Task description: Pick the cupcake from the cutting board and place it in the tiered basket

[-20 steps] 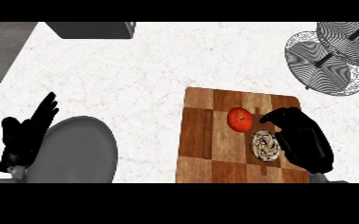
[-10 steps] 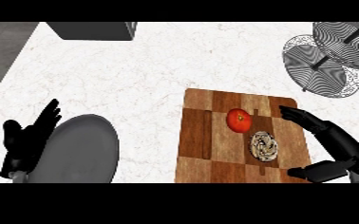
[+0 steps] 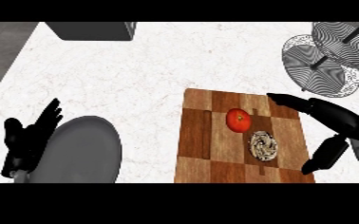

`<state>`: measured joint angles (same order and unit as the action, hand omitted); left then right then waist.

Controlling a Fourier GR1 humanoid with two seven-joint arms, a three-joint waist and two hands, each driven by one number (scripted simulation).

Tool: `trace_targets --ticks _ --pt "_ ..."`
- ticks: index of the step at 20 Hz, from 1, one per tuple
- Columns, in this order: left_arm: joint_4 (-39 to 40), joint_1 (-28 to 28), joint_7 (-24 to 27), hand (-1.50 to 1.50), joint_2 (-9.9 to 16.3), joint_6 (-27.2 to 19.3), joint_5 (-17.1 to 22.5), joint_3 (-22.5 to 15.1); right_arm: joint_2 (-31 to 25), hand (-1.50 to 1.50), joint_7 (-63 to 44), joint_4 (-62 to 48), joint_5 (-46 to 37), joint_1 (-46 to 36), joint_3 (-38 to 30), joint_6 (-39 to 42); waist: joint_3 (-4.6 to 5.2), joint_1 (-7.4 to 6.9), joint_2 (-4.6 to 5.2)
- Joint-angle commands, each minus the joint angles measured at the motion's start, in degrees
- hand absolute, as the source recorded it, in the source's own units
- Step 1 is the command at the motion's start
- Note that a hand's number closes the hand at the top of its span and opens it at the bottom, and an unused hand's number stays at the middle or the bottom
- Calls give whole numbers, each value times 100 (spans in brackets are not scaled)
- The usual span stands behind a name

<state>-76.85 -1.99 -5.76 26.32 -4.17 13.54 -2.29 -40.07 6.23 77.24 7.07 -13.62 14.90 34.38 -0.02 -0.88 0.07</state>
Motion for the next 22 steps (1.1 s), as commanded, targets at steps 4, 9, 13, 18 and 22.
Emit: trace_targets --ticks 4,9,13,18,22 --pt "122 6 -26 0 -88 181 -167 208 197 -150 -1332 240 310 -560 -243 847 3 63 -8" --pt "184 -59 112 0 -149 277 -206 247 189 -150 -1801 294 164 -483 59 1273 3 71 -7" --pt "-150 -257 12 0 -232 309 -265 326 272 -150 -2729 575 339 -736 -280 1387 4 71 -15" --pt "-106 -310 10 0 -125 626 -197 625 197 -150 -2376 250 -294 -494 -556 1619 2 69 -12" --pt "-238 -122 -250 0 -151 601 -366 767 660 -150 -1998 -153 -827 -498 -585 1729 0 54 -5"
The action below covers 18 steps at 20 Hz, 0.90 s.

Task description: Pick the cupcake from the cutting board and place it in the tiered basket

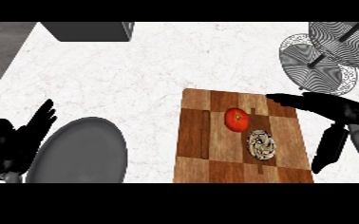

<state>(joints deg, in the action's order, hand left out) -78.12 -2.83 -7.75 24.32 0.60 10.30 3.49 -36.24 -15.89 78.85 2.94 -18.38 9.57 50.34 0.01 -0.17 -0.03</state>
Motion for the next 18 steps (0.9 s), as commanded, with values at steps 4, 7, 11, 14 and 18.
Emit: trace_targets --ticks 4,7,11,14,18 --pt "-205 -61 16 0 -210 38 -173 209 222 -150 736 -595 -672 144 -291 424 -3 -15 5" --pt "-6 -96 102 0 -329 141 -378 237 537 -150 -10 -172 -443 160 -390 614 0 6 0" --pt "470 135 420 0 -427 244 -524 320 406 -150 894 -558 -967 133 -624 645 -1 6 4" --pt "56 110 -62 0 -548 206 -516 343 852 -150 1000 -521 -1425 345 -484 298 -1 7 1" --pt "205 -267 415 0 -549 392 -577 458 986 -150 1388 -1150 -1745 -52 -446 304 -1 -25 7"
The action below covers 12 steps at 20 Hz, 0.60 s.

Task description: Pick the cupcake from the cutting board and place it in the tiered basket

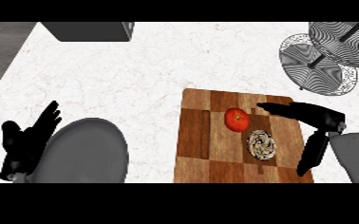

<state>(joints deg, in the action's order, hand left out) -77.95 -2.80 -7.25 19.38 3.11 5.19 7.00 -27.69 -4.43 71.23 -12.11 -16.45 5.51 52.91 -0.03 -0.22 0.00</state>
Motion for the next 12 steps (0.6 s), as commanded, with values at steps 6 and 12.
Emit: trace_targets --ticks 6,12 --pt "-212 -223 -50 0 -131 157 -203 195 455 -150 495 -458 -674 -148 -70 -186 2 -10 2" --pt "99 7 36 0 -234 218 -287 328 1010 -150 -297 -199 -642 -175 -93 -171 4 -1 2"
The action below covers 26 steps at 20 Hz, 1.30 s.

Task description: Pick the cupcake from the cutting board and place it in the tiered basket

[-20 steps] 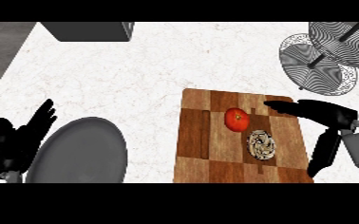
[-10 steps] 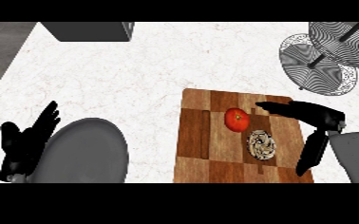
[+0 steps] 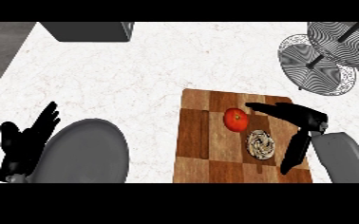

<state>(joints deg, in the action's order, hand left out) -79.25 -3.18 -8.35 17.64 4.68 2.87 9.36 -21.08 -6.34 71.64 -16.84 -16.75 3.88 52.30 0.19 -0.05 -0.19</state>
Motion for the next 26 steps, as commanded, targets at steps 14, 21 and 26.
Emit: trace_targets --ticks 14,21,26 --pt "63 216 -195 0 15 244 -11 244 418 150 1248 -135 -907 316 656 -400 -25 -46 25" --pt "-81 105 -211 0 -218 129 -204 139 632 150 1080 225 -579 495 40 -656 -20 -9 18" --pt "-221 122 -322 0 -43 254 -181 317 595 150 1194 58 -731 479 -231 -1018 -21 -21 19"
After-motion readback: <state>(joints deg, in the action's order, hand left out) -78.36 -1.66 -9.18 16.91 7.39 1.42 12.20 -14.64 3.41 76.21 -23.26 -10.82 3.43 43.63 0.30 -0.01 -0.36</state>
